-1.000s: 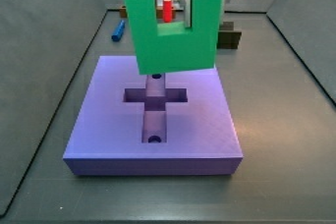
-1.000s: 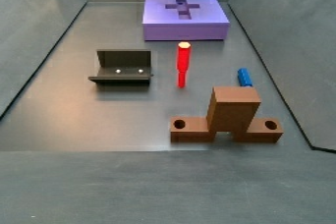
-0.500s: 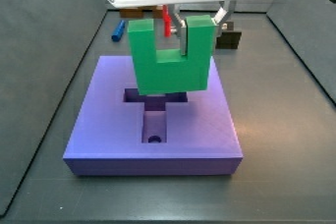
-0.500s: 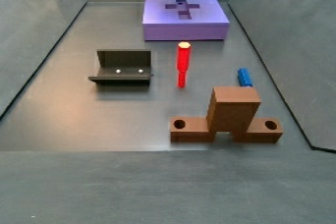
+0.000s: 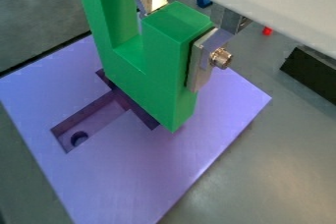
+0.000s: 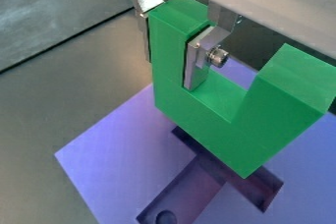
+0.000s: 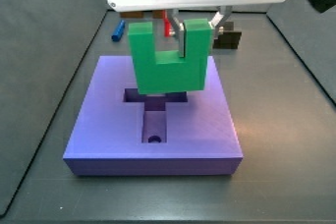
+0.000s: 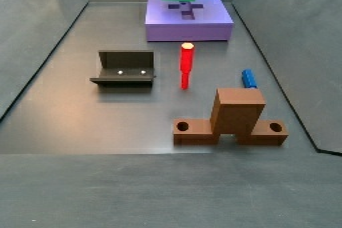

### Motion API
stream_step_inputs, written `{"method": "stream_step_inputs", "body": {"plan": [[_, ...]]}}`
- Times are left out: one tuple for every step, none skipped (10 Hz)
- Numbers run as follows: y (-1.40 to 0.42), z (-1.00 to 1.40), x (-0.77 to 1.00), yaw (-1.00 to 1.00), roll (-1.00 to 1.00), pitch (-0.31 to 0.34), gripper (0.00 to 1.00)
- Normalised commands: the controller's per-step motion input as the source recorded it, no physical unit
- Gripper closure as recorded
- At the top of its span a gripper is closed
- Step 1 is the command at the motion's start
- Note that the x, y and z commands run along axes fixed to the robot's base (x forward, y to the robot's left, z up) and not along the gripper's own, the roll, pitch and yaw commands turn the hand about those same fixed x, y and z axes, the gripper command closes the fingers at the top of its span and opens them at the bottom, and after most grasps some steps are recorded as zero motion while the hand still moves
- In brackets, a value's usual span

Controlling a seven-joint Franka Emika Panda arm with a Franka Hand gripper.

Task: Pick up the green object. Move up. Place the green object on the fixture. Regrasp the green object. Move to above the board. Insert the green object.
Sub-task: Insert the green object.

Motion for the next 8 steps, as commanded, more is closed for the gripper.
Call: {"method": "stream_step_inputs", "body": {"plan": [[0.02, -0.14, -0.24, 0.00, -0.16, -0.176, 1.00], [-0.02, -0.01, -0.26, 0.05, -0.19, -0.207, 1.00], [-0.08, -0.01, -0.17, 0.10, -0.15, -0.179, 1.00], [0.00, -0.03, -0.24, 0.03, -0.14, -0.164, 1.00], [0.00, -0.01, -0.21, 0.00, -0.11, -0.143, 1.00], [-0.06, -0.04, 0.18, -0.02, 0.04, 0.000, 1.00], [0.00, -0.05, 0.37, -0.13, 0.14, 0.127, 1.00], [0.00, -0.07, 0.30, -0.13, 0.13, 0.123, 1.00]]}}
